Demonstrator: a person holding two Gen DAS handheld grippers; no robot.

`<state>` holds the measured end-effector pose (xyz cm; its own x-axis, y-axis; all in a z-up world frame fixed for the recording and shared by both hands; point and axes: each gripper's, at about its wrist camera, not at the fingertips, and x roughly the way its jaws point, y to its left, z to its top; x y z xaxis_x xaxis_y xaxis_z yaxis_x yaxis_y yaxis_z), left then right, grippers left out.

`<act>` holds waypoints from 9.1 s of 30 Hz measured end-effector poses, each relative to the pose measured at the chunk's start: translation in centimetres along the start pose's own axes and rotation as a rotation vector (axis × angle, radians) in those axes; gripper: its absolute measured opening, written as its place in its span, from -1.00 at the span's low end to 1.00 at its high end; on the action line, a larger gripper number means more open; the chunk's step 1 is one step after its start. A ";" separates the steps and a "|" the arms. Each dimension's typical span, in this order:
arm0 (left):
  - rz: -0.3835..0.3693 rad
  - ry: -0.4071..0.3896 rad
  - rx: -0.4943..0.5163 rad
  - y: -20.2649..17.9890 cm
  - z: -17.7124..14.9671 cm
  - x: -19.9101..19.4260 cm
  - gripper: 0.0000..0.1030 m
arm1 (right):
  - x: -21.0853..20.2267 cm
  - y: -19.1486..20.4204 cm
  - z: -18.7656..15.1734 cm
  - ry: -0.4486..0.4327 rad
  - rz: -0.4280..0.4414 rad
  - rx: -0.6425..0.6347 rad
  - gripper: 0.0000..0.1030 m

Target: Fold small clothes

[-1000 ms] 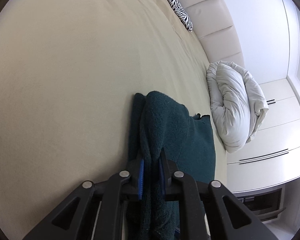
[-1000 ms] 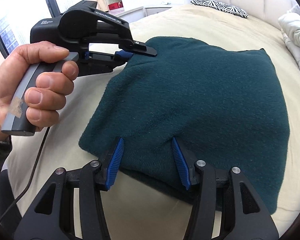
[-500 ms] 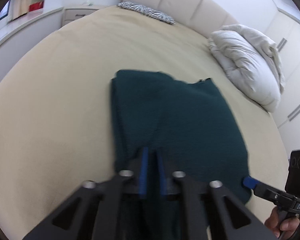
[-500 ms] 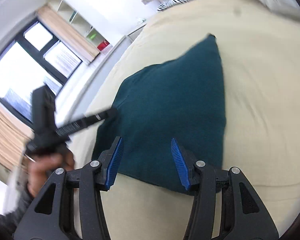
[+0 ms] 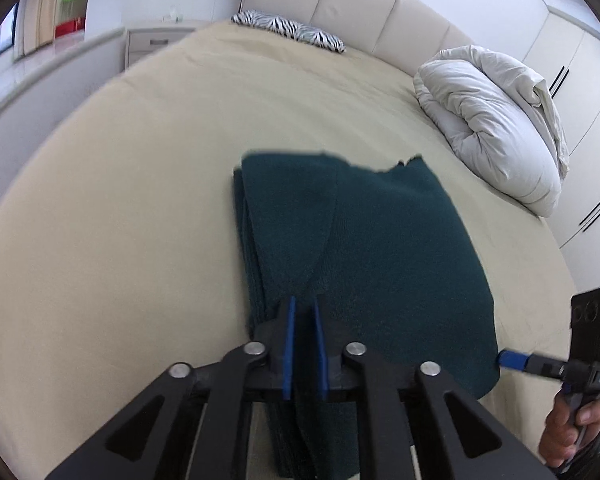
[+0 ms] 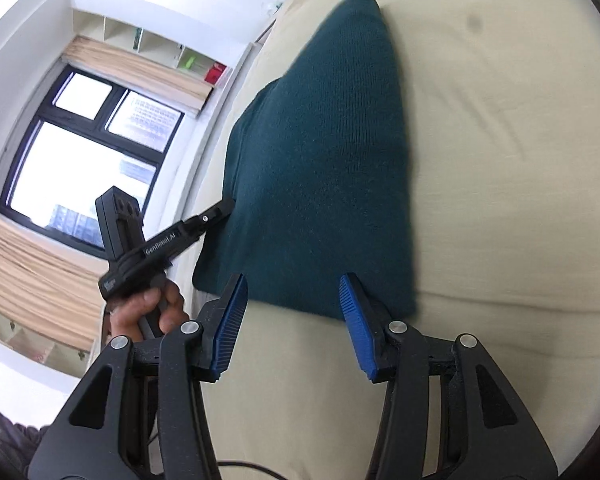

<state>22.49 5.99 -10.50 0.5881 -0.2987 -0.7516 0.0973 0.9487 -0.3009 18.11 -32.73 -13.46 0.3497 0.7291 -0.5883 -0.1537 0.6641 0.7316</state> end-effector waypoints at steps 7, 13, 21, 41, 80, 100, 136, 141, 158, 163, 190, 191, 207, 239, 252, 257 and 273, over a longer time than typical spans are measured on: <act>-0.014 -0.035 0.010 -2.1 5.0 3.5 -0.04 | 2.0 0.3 8.4 -0.037 0.076 0.045 -0.05; 0.058 0.050 0.043 -1.6 7.2 9.8 -0.01 | 6.9 -1.5 14.8 0.003 0.061 0.106 -0.09; -0.034 0.022 0.016 0.0 7.3 10.6 -0.01 | 9.1 -5.9 20.3 -0.059 0.009 0.230 -0.09; 0.091 0.076 0.102 -2.5 3.5 5.6 0.01 | 6.5 -3.2 10.8 0.154 0.172 -0.005 0.00; -0.055 0.073 -0.141 3.0 1.9 2.8 0.30 | -3.9 -6.7 11.5 -0.077 0.019 0.124 0.67; -0.320 0.222 -0.370 5.4 3.1 8.2 -0.44 | 5.0 -7.3 16.9 0.066 -0.053 0.146 0.06; -0.362 0.270 -0.202 -2.0 -13.3 -1.4 -0.30 | -10.6 -6.3 -7.9 -0.035 -0.006 0.215 -0.19; -0.304 0.218 -0.205 -2.5 -13.3 -3.1 -0.29 | -11.1 -6.0 -7.7 -0.058 -0.029 0.239 -0.12; -0.271 0.177 -0.009 -7.3 -16.8 -5.5 -0.31 | -12.2 -1.7 -12.0 -0.034 0.066 0.169 -0.13; -0.300 0.147 -0.029 -6.6 -17.6 -6.7 -0.25 | -13.1 -1.1 -12.9 -0.050 0.043 0.166 -0.13; 0.189 -0.423 0.178 -11.8 -16.1 -24.2 1.00 | -24.7 23.1 -16.7 -0.683 -0.646 -0.449 1.00; 0.200 -0.401 0.175 -11.8 -16.2 -23.8 1.00 | -25.1 23.0 -16.7 -0.671 -0.640 -0.431 1.00; 0.221 0.002 0.109 -10.9 -20.2 -15.0 1.00 | -20.4 15.1 -16.4 -0.345 -0.773 -0.179 1.00; 0.232 0.020 0.087 -9.5 -20.4 -15.0 1.00 | -16.1 13.5 -16.5 -0.206 -0.783 -0.178 1.00; 0.237 0.018 0.089 -9.5 -20.4 -15.0 1.00 | -15.8 13.5 -16.5 -0.204 -0.781 -0.178 1.00; 0.236 0.019 0.089 -9.4 -20.4 -15.0 1.00 | -15.7 13.4 -16.5 -0.201 -0.780 -0.181 1.00; 0.239 0.019 0.093 -9.5 -20.3 -15.0 1.00 | -15.3 13.2 -16.5 -0.198 -0.776 -0.173 1.00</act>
<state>-3.58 -0.63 -8.34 0.5885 -0.0661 -0.8058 0.0315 0.9978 -0.0588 -4.55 -32.42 -0.45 0.5696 0.0196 -0.8217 0.0644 0.9956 0.0684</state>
